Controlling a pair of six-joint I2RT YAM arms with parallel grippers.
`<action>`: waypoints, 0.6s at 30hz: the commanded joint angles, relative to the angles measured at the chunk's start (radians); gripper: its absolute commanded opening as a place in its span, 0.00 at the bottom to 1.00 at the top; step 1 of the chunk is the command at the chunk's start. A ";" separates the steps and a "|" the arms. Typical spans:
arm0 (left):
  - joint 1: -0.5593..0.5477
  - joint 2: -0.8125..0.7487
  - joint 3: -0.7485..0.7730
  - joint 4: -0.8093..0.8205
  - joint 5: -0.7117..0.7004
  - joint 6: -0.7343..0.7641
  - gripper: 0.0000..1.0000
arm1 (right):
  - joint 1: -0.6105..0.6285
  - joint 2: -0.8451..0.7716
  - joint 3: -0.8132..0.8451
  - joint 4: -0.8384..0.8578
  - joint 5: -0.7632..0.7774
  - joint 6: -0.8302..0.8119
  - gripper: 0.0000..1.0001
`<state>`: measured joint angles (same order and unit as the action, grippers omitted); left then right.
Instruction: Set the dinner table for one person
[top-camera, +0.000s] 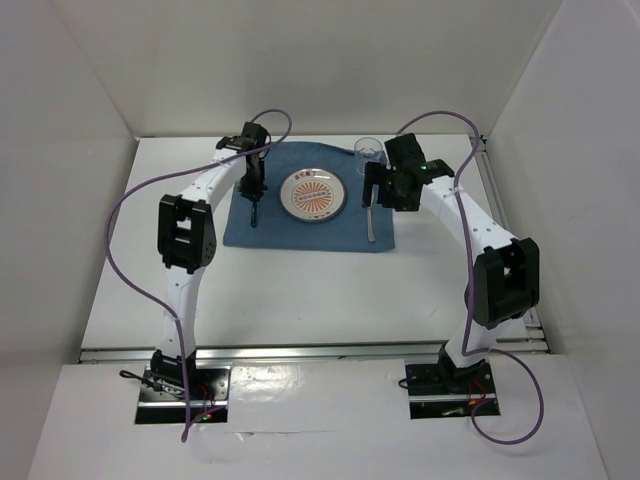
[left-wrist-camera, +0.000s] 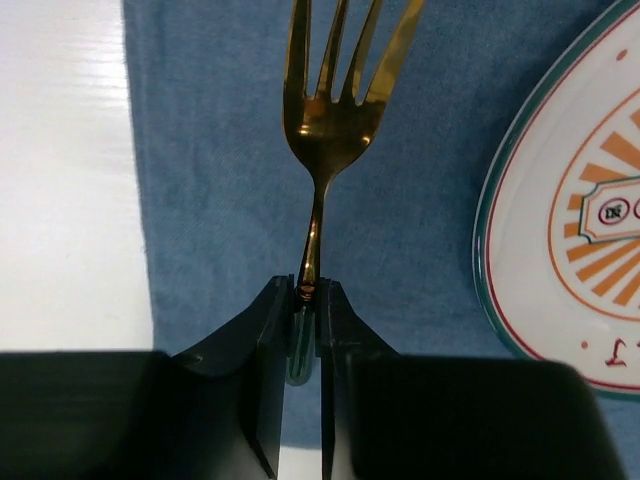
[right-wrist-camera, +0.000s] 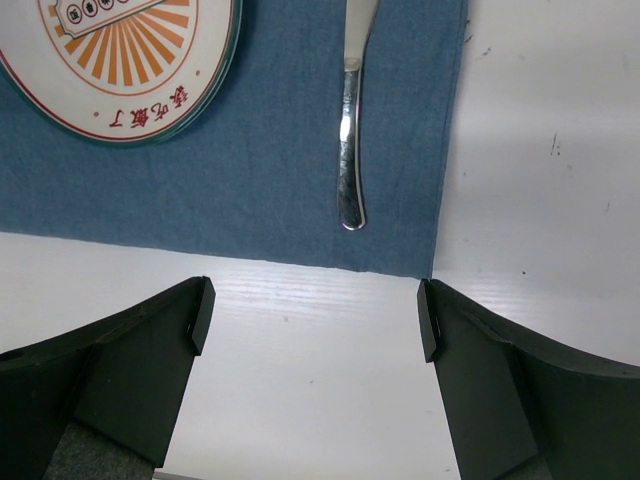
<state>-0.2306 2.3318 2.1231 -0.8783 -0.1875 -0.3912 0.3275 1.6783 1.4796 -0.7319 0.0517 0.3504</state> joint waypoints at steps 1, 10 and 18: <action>-0.004 0.055 0.067 -0.014 0.013 0.020 0.00 | 0.001 -0.058 0.001 -0.018 0.033 0.007 0.95; -0.015 0.136 0.178 -0.042 -0.024 0.034 0.23 | -0.008 -0.058 -0.008 -0.027 0.033 0.007 0.95; -0.015 0.054 0.178 -0.010 -0.009 0.023 0.69 | -0.008 -0.058 0.001 -0.047 0.043 0.007 0.97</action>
<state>-0.2420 2.4523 2.2692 -0.9051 -0.1997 -0.3698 0.3244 1.6699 1.4788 -0.7460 0.0727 0.3508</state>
